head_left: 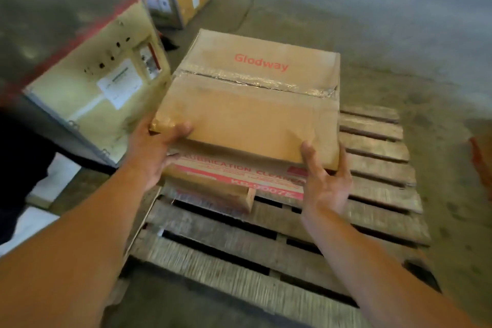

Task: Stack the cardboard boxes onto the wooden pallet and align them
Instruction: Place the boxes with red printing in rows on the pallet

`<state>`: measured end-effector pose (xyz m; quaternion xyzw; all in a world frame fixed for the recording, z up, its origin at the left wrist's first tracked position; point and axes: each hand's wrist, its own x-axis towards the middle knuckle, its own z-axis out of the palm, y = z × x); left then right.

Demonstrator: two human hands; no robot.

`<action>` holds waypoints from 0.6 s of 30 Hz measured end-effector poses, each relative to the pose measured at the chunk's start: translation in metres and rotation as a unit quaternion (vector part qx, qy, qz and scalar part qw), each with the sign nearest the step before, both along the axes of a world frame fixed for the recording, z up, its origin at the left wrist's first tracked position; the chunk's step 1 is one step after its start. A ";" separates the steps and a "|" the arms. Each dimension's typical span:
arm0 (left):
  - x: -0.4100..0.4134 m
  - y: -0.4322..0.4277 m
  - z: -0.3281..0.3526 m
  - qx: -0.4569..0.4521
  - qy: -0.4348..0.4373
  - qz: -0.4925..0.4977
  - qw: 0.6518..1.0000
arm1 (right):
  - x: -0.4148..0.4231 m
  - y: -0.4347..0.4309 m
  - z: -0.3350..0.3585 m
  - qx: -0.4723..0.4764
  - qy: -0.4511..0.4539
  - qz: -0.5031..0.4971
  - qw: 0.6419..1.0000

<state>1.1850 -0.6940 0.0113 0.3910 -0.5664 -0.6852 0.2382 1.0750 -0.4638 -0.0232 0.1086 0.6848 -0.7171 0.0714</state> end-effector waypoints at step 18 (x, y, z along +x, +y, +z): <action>0.306 -0.046 -0.205 0.101 -0.145 0.110 0.978 | 0.285 -0.051 -0.194 0.118 -0.149 0.087 0.978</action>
